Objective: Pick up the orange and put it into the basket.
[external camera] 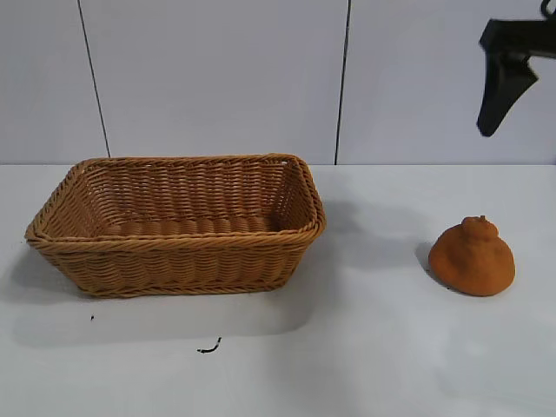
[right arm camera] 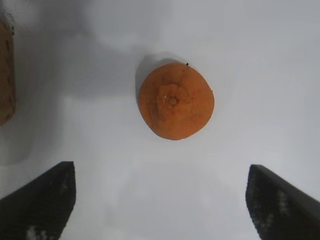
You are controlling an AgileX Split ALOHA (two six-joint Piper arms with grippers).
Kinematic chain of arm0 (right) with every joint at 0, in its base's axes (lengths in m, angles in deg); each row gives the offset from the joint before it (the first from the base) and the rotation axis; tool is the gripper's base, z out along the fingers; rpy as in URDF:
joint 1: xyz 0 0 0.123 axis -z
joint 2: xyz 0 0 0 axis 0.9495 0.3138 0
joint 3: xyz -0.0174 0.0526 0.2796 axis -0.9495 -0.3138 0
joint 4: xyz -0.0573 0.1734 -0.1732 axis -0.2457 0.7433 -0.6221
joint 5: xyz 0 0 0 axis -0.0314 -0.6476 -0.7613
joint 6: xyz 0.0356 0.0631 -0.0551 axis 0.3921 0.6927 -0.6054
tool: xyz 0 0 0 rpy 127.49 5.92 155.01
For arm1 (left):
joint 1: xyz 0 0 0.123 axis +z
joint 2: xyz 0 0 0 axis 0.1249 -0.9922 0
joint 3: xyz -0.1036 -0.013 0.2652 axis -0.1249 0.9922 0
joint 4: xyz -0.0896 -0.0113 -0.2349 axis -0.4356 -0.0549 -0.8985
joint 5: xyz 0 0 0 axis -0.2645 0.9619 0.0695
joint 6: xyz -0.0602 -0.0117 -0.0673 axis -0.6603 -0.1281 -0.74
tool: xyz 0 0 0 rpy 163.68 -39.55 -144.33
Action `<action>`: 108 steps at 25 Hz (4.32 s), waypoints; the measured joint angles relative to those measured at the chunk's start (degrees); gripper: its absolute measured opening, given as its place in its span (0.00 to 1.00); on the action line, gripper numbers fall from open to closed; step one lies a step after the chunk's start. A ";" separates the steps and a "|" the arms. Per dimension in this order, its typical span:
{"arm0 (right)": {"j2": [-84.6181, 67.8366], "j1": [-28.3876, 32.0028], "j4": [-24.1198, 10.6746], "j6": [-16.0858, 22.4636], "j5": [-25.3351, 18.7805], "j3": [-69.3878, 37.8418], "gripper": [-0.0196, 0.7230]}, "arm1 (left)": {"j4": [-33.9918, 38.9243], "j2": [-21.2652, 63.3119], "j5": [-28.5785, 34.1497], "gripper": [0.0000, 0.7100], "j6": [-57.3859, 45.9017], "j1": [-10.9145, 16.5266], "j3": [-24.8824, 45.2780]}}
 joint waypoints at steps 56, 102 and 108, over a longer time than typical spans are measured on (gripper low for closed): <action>7.64 -24.39 -1.34 4.30 -8.17 32.65 0.11 | 0.00 0.00 0.00 0.94 0.00 0.00 0.00; 23.59 -17.72 -8.46 6.43 -15.05 56.56 0.89 | 0.00 0.00 0.00 0.94 0.00 0.00 0.00; 23.59 -7.66 -8.84 6.55 -15.05 56.56 0.89 | 0.00 0.00 0.00 0.94 0.00 0.00 0.00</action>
